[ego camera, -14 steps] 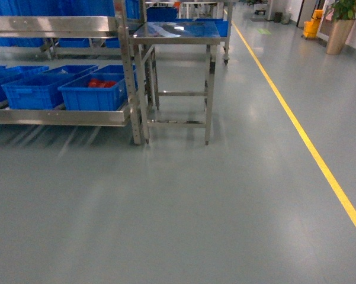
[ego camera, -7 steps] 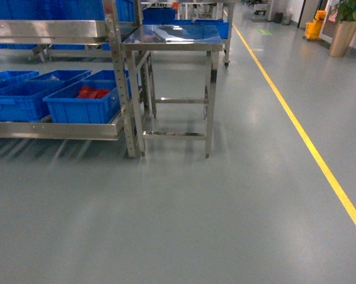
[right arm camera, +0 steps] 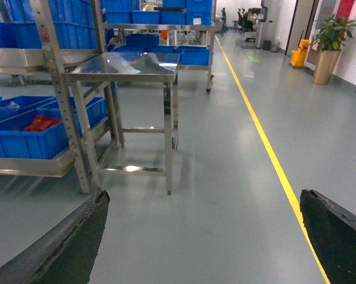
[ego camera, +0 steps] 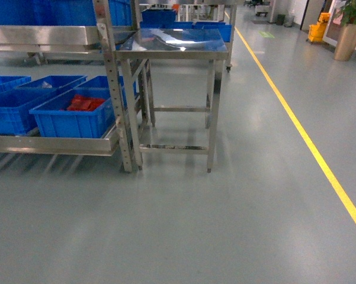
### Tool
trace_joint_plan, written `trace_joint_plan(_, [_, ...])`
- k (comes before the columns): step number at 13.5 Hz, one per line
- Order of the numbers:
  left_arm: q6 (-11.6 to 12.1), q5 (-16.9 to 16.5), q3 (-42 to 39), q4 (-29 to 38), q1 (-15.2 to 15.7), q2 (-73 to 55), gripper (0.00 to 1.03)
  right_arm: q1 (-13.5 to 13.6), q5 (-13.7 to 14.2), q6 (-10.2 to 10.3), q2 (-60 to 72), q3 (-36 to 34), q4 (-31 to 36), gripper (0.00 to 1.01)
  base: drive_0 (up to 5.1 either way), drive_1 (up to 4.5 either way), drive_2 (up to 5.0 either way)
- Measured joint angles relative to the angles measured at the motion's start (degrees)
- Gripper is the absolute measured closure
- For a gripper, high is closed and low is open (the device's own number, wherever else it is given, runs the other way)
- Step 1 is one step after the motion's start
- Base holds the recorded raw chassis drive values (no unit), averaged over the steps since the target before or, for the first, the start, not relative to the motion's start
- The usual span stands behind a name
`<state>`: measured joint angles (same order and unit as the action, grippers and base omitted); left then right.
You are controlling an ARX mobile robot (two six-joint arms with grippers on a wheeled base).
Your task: Pick blue part to blue bin on bottom shelf
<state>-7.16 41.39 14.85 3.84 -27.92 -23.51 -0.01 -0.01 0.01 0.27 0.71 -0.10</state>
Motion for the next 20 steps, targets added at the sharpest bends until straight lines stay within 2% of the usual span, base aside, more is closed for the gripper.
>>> trace_joint_plan(20, [0.0, 0.0, 0.0, 0.1, 0.0, 0.0, 0.59, 0.0, 0.0, 0.0, 0.0, 0.0, -0.3, 0.03, 0.0, 4.3, -4.4])
